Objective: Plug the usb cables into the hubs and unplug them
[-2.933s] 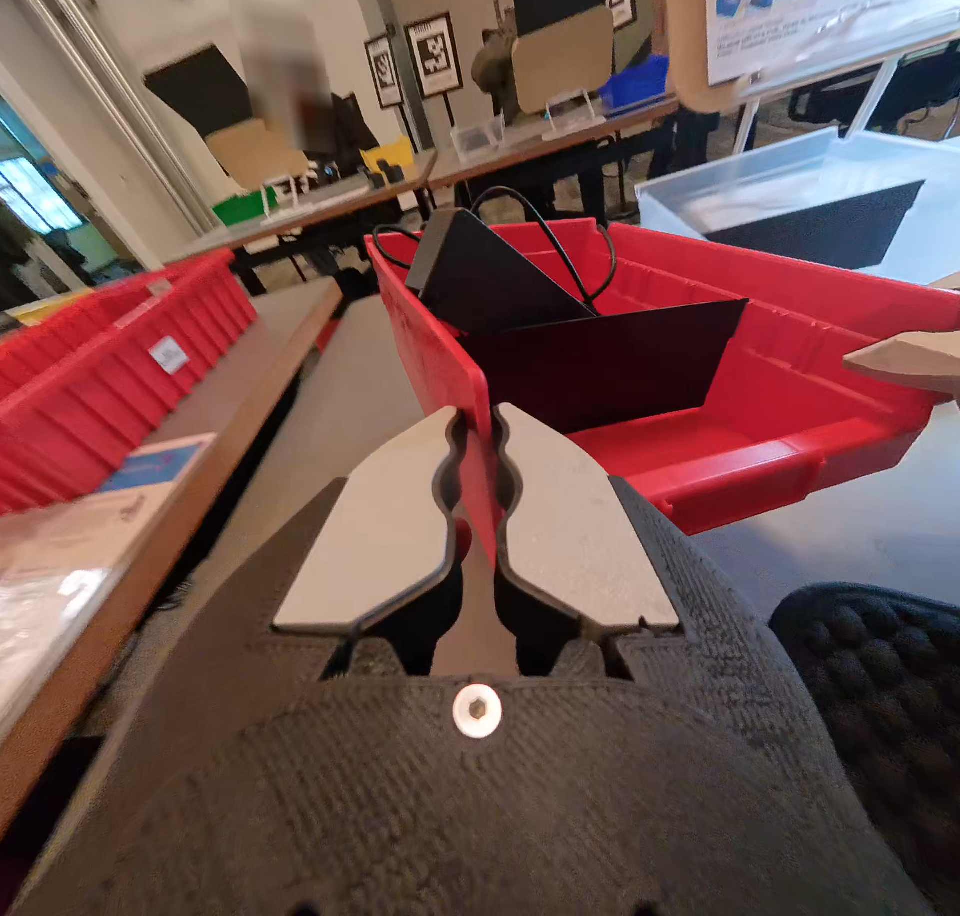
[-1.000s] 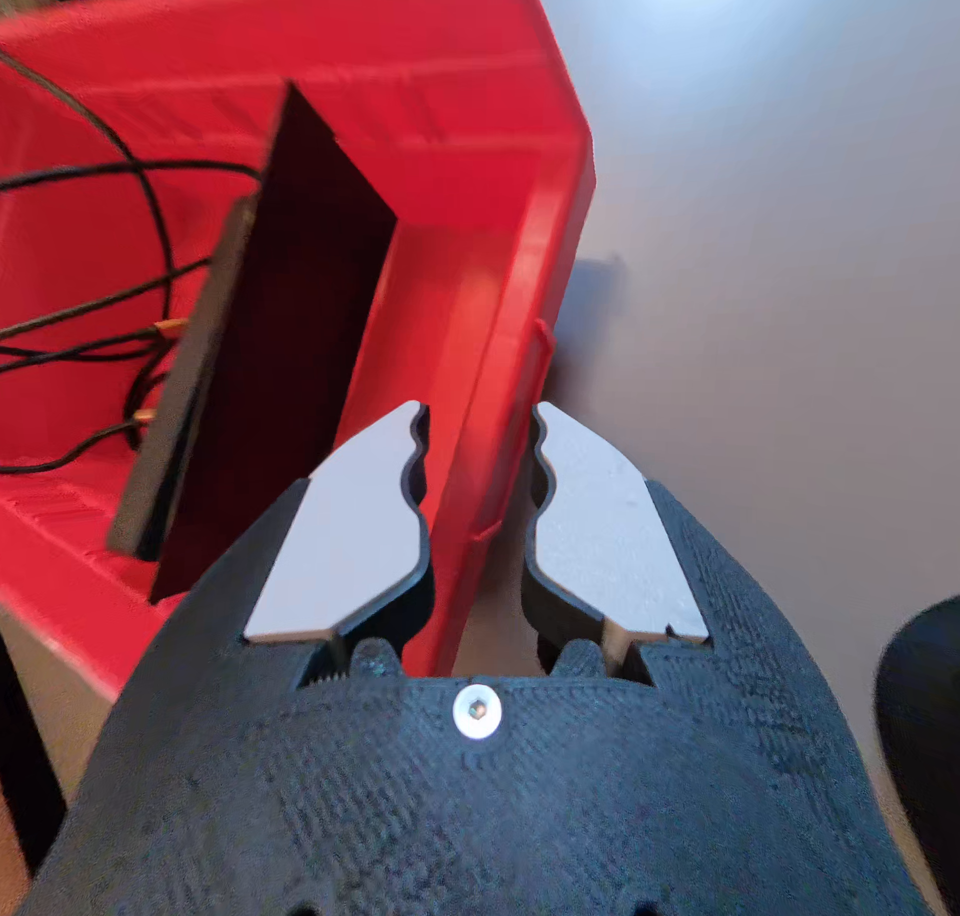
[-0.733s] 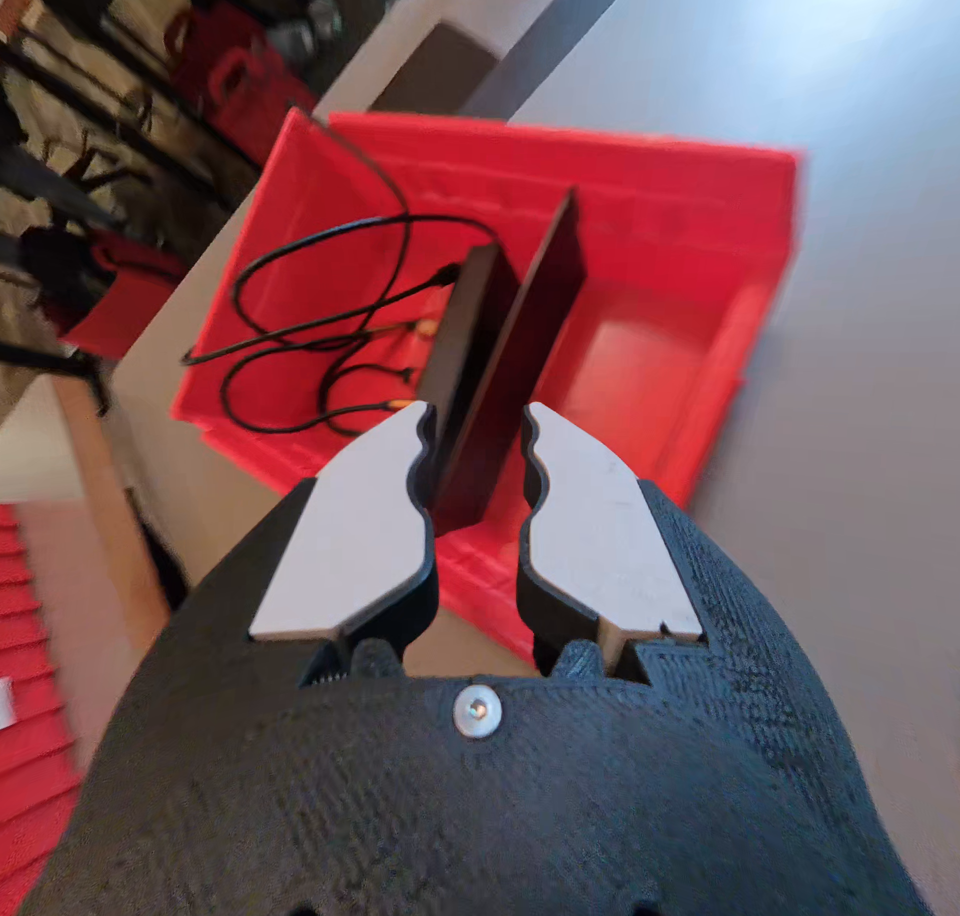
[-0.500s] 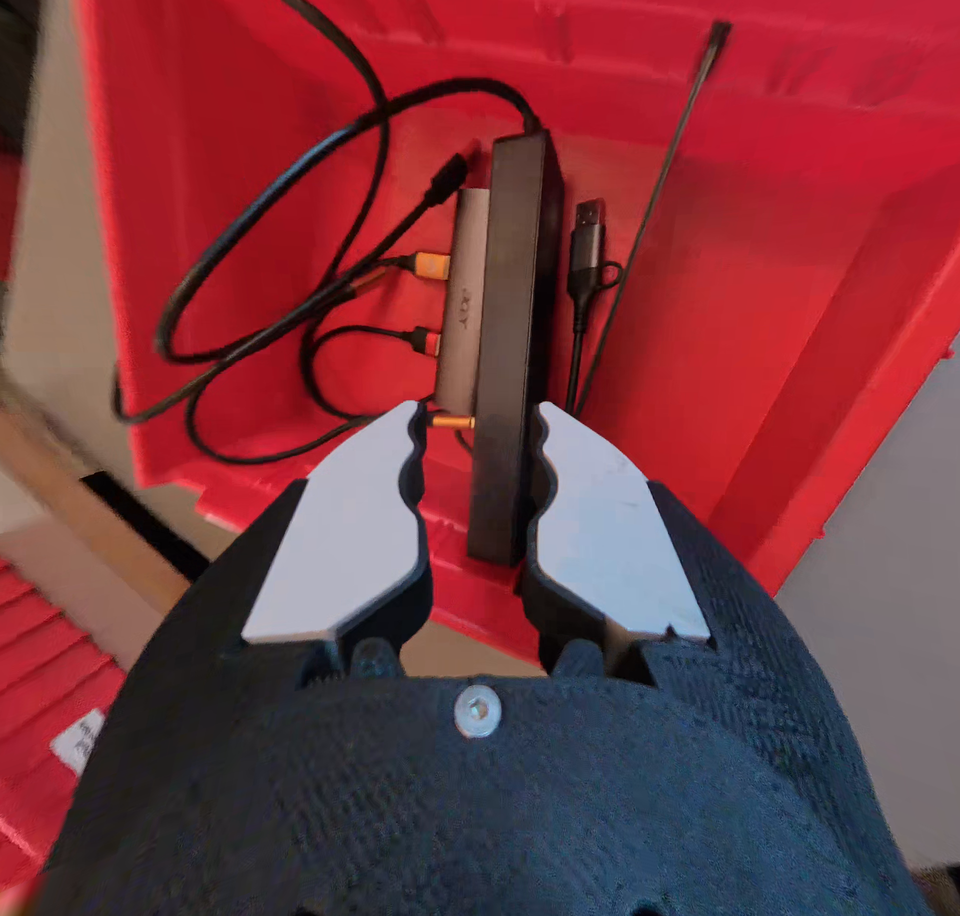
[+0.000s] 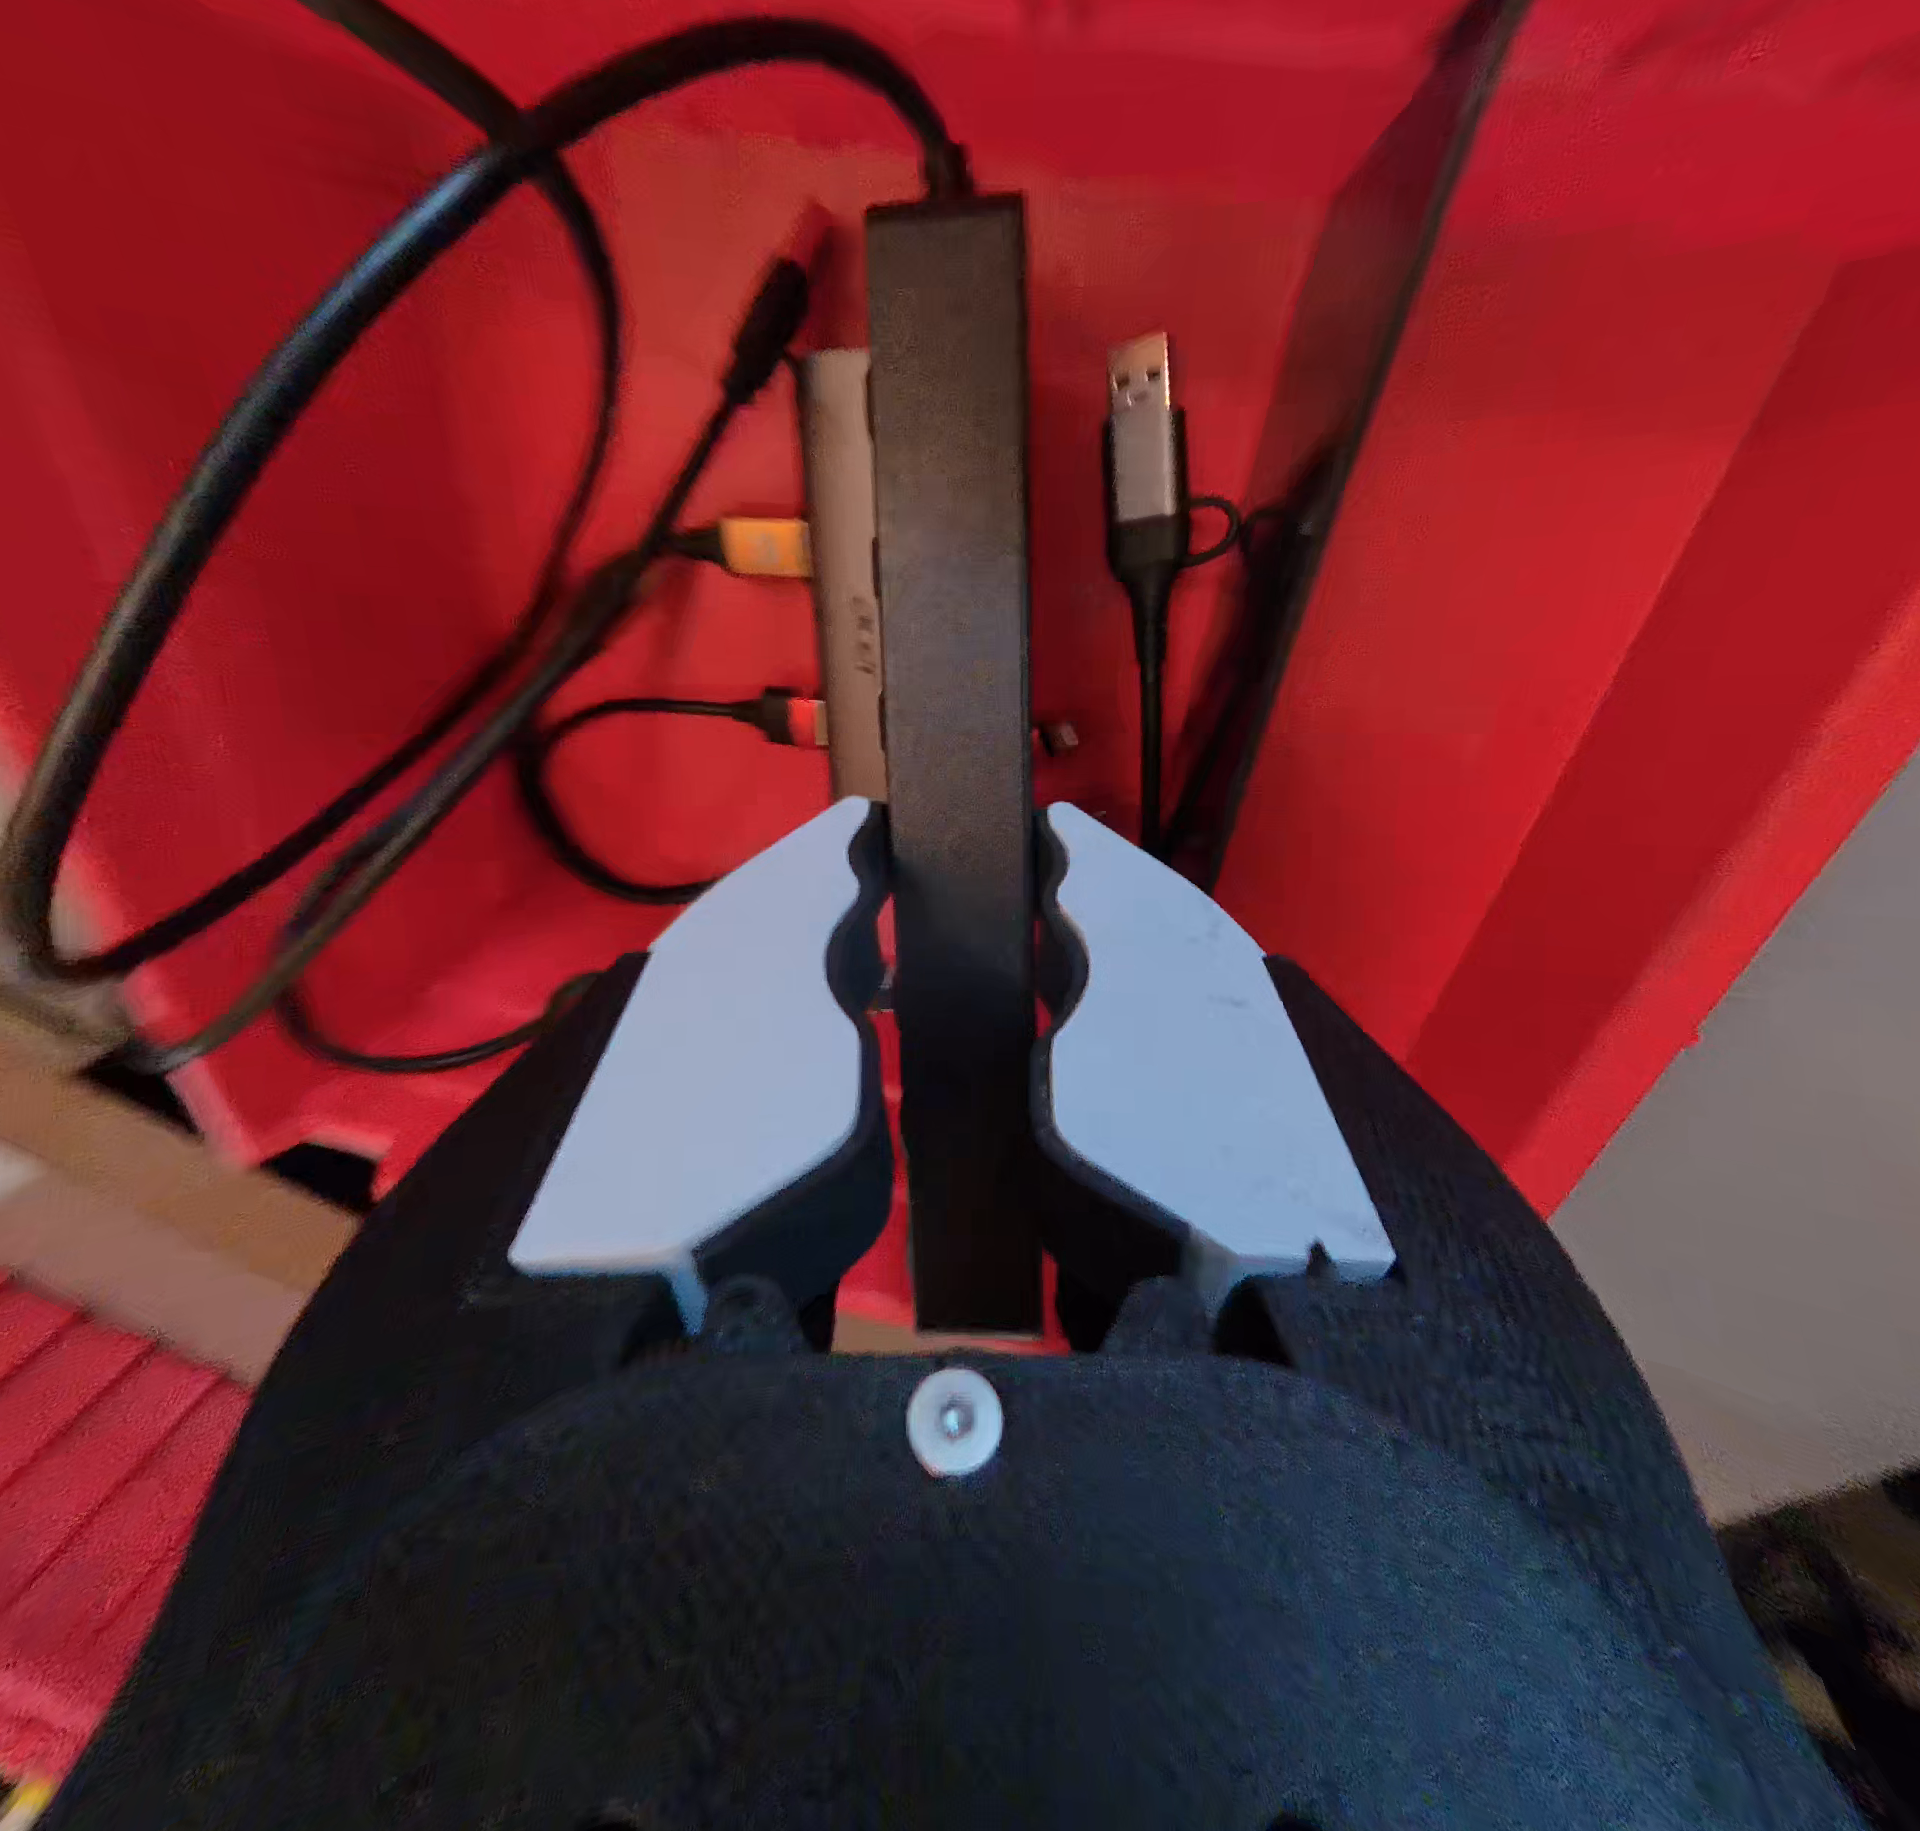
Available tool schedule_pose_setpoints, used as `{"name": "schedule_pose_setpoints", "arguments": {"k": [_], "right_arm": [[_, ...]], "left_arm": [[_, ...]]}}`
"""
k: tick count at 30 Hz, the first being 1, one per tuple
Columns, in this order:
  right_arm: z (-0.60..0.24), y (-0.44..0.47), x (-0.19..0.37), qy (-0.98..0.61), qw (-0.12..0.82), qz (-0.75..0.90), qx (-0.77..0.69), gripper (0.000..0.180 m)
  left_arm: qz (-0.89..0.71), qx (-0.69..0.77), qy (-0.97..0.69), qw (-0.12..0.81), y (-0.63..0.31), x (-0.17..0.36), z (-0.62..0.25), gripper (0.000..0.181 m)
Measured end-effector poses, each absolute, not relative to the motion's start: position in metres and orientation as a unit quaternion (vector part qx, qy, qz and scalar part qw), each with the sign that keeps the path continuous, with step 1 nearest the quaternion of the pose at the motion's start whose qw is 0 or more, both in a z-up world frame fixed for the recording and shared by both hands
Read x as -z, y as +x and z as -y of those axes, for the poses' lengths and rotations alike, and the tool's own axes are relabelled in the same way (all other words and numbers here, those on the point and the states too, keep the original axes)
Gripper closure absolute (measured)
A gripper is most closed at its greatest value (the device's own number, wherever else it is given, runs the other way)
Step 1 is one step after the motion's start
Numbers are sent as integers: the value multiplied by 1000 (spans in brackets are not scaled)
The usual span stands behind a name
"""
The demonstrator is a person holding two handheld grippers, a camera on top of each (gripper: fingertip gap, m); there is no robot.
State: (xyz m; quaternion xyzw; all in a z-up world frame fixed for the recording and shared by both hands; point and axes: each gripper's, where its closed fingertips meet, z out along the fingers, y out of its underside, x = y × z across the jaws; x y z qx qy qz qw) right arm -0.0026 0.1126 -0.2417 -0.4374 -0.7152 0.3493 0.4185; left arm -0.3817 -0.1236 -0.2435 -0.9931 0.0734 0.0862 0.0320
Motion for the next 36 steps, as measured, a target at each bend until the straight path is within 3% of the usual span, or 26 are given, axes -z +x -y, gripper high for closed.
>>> {"name": "schedule_pose_setpoints", "arguments": {"k": [10, 14, 21, 25, 36], "right_arm": [[-105, -4, 215, -430, 446, 687, -380, 145], [-92, -9, 187, -438, 436, 654, -436, 145], [-74, -7, 87, -395, 471, 622, -485, 139], [-28, -1, 65, -339, 433, 686, -477, 139], [-49, -42, 205, -426, 322, 795, -286, 109]], "left_arm": [[-191, -475, -847, 145, -351, 61, 107, 154], [-269, -550, -761, 214, -287, 30, 74, 155], [-435, -607, -614, 256, -173, 61, 8, 154], [-517, -588, -572, 245, -126, 103, -21, 155], [-629, -533, -507, 250, -53, 187, -46, 154]]}}
